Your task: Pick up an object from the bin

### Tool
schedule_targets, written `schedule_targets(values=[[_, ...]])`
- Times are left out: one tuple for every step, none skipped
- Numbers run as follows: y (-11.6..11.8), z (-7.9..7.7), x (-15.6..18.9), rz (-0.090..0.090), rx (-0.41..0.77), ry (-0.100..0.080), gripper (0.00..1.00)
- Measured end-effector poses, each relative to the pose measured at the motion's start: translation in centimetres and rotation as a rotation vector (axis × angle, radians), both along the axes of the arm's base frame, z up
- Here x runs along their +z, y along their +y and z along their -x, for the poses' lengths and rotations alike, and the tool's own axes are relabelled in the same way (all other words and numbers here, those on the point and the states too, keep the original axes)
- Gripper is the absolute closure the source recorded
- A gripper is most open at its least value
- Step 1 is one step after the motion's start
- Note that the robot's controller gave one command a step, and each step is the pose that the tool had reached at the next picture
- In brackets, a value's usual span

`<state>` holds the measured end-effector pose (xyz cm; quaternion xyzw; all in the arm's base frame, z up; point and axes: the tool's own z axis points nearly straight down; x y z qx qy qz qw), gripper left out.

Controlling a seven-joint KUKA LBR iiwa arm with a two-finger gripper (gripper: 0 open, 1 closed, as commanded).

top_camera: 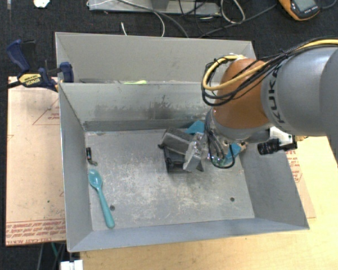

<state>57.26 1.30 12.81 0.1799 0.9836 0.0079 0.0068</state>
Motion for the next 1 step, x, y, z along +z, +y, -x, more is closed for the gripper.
schedule_targets(values=[[-0.37, -0.33, -2.15, 0.001, -0.035, 0.020, 1.00]])
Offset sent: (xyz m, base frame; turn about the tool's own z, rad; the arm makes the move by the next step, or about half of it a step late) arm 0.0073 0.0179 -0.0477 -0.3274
